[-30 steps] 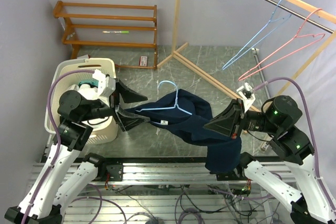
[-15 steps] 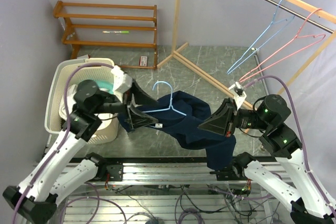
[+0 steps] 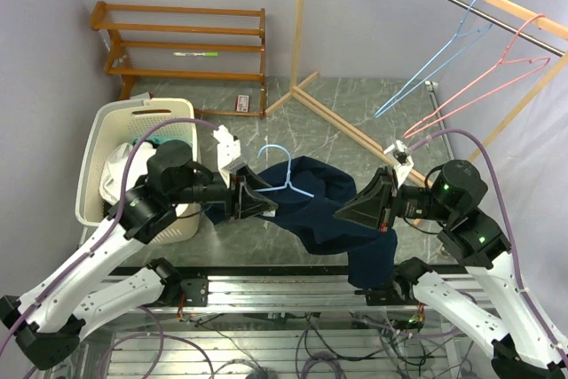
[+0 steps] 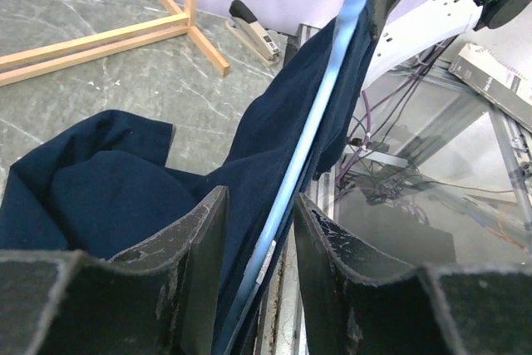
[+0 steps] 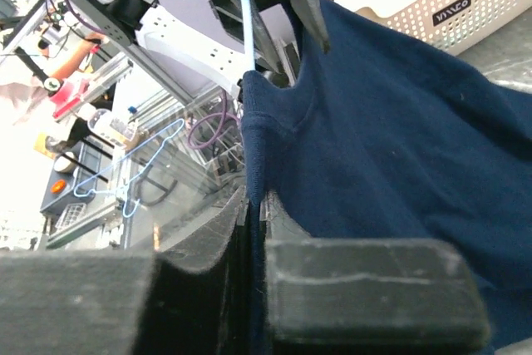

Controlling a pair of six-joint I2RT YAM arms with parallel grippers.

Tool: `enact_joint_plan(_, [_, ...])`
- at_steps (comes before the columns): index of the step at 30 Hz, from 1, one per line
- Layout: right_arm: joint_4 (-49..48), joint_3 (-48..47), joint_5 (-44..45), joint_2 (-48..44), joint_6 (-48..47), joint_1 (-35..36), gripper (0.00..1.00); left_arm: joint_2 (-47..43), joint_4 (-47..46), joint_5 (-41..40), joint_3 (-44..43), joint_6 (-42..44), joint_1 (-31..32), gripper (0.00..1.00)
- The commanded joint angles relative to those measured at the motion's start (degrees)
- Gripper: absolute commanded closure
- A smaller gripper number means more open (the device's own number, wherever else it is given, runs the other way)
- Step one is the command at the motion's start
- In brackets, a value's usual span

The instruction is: Remove the t-shirt from the hanger

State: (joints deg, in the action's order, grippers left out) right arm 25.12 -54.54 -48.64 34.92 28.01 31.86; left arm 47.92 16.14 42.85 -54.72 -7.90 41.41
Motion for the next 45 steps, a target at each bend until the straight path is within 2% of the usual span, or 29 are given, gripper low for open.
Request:
enact_joint_plan(1, [4.12,-1.25,3.60,-0.76,-3.65,0.15,0.83,-5.12,4.19,-7.44,-3.58,2.79,0.59,0.93])
enact_joint_plan(2, [5.58,-1.60,4.77,-0.92,-4.33,0.14,0.73,-5.98,5.87,-8.65,-4.30,3.07,0.60,0.93])
enact_joint_plan(4, [7.89,-2.45,6.27,-1.47,-5.84,0.14,0.62,-7.45,9.50,-11.62,-6.22,3.85,0.59,0.93])
enact_joint_plan(7, [9.91,-2.58,7.75,-2.40,-8.02,0.14,0.55,-9.63,13.14,-14.82,-8.55,4.23,0.56,0.93])
enact_joint_plan(10, [11.58,-4.89,8.63,-3.02,-9.55,0.18,0.52,-11.10,13.26,-15.98,-9.89,3.63,0.53,0.93])
enact_joint_plan(19, [10.31,-4.09,5.54,-5.32,-11.79,0.14,0.45,-9.73,16.87,-19.36,-15.83,3.85,0.58,0.93])
enact_joint_plan(27, [8.52,-1.22,1.61,-7.96,-12.10,0.14,0.44,-9.14,16.94,-21.96,-20.96,3.00,0.55,0.93])
enact_joint_plan(32, [7.04,1.07,3.64,-8.64,-10.90,0.14,0.45,-8.50,14.97,-20.61,-21.77,1.67,0.53,0.93])
enact_joint_plan(34, [5.09,2.25,3.96,-8.67,-9.75,0.14,0.46,-8.23,14.35,-20.13,-21.68,1.22,0.59,0.93])
enact_joint_plan(36, [2.78,3.74,4.97,-8.78,-8.32,0.14,0.56,-8.10,13.92,-19.66,-21.26,0.86,0.53,0.93])
enact_joint_plan(38, [1.30,4.52,7.28,-8.77,-7.27,0.14,0.79,-8.09,13.97,-19.41,-20.75,0.72,0.52,0.93])
enact_joint_plan(40, [0.60,4.79,9.69,-8.55,-6.57,0.09,0.98,-8.29,14.52,-19.80,-20.34,0.79,0.60,0.93])
enact_joint_plan(42, [2.87,3.63,14.62,-8.04,-6.80,0.13,1.00,-9.08,15.06,-20.79,-19.96,0.91,0.57,0.93])
enact_joint_plan(45, [9.78,0.19,28.11,-7.00,-7.33,0.13,1.00,-10.60,16.32,-22.70,-20.05,1.04,0.60,0.93])
